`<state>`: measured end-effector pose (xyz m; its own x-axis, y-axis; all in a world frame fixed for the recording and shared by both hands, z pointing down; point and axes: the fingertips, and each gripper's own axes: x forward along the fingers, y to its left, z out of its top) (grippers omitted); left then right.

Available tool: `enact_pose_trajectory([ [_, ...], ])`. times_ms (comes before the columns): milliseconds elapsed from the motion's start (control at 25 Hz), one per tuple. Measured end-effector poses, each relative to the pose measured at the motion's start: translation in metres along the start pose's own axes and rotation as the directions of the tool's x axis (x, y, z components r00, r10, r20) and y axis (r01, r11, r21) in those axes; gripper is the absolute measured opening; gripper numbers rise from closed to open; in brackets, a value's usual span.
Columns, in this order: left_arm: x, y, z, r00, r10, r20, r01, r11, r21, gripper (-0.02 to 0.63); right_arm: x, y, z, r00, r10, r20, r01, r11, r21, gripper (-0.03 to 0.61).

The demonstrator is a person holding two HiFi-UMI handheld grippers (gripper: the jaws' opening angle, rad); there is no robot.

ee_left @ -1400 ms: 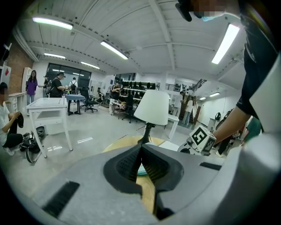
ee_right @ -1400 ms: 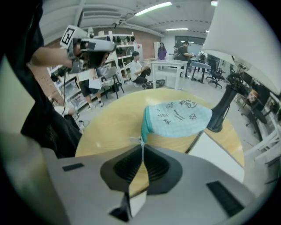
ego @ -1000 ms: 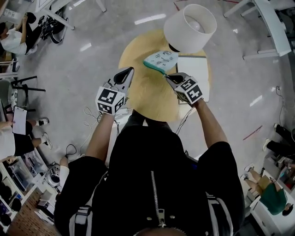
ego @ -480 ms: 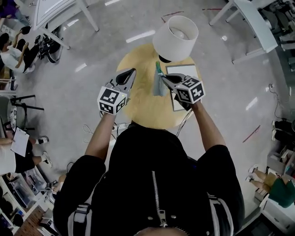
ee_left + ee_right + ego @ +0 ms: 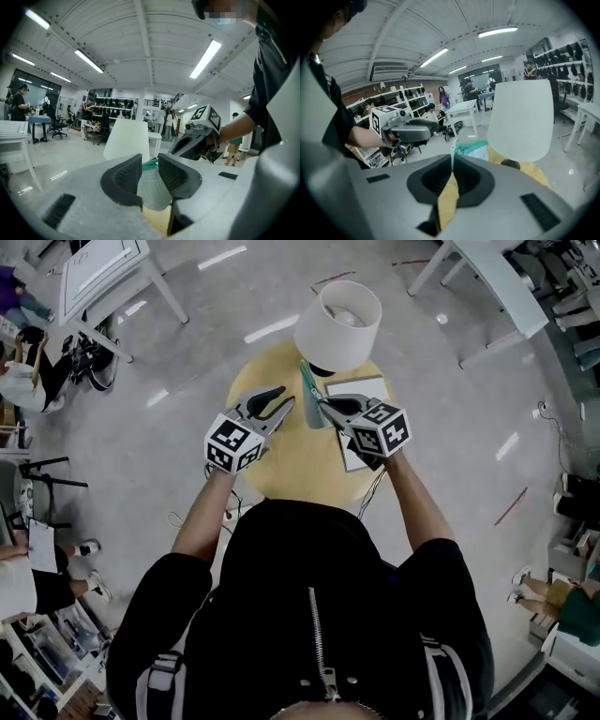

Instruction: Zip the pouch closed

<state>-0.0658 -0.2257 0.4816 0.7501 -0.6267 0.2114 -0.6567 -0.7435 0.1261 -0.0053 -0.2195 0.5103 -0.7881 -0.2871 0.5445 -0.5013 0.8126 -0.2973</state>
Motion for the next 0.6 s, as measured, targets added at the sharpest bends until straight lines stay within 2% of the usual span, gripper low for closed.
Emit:
enact_pose_trajectory([
  [160, 0.015, -0.014, 0.003, 0.996, -0.093, 0.004, 0.093, 0.994, -0.050, 0.140, -0.007, 0.005, 0.006, 1.000, 0.003, 0.009, -0.003, 1.000, -0.022, 0.018],
  [400, 0.030, -0.029, 0.001, 0.982, -0.190, -0.006, 0.188, 0.977, -0.095, 0.184, -0.016, 0.015, 0.005, 0.999, 0.038, -0.003, -0.038, 0.996, -0.078, 0.020],
  [600, 0.031, -0.052, -0.005, 0.959, -0.284, -0.008, 0.281, 0.951, -0.126, 0.176, -0.018, 0.029, -0.004, 0.997, 0.068, -0.020, -0.070, 0.993, -0.099, 0.019],
])
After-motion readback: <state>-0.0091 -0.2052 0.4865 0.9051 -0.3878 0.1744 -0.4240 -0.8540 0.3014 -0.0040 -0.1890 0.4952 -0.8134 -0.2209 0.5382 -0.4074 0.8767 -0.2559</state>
